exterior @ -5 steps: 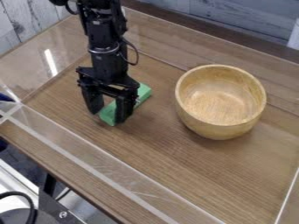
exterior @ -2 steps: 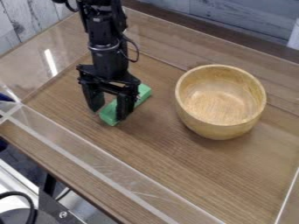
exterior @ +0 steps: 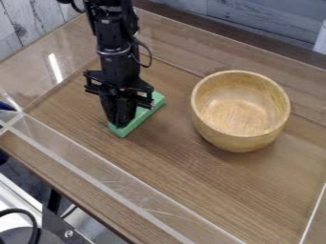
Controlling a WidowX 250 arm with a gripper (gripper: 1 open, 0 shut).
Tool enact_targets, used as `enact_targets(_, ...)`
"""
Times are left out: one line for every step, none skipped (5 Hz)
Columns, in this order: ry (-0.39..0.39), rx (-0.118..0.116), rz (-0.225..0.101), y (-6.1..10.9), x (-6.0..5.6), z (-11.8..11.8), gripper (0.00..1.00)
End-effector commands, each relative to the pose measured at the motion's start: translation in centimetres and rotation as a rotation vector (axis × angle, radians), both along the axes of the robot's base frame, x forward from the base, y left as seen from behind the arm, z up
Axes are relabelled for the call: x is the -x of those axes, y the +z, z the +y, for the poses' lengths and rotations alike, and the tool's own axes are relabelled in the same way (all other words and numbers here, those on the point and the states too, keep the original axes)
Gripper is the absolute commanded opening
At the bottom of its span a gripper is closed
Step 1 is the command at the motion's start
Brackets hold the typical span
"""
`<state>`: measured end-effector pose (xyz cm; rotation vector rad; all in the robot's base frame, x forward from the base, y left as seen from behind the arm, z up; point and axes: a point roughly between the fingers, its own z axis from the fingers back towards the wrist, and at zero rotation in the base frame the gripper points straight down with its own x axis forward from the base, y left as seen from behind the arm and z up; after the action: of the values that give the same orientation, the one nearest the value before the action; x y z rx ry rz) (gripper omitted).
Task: Put the green block in the brown bowl
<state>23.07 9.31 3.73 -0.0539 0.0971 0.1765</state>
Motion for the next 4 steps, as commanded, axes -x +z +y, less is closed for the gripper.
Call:
enact_targets(0.010, -0.014, -0.063, 2.1, -1.4, 0.5, 0.00)
enact_targets(0.018, 0.002, -0.076, 3.4, -1.8, 0.2, 0.00)
enact_targets(0.023, 0.022, -0.095, 5.1, -2.7, -0.3, 0.00)
enact_targets(0.024, 0.034, -0.111, 6.5, -3.3, -0.8, 0.00)
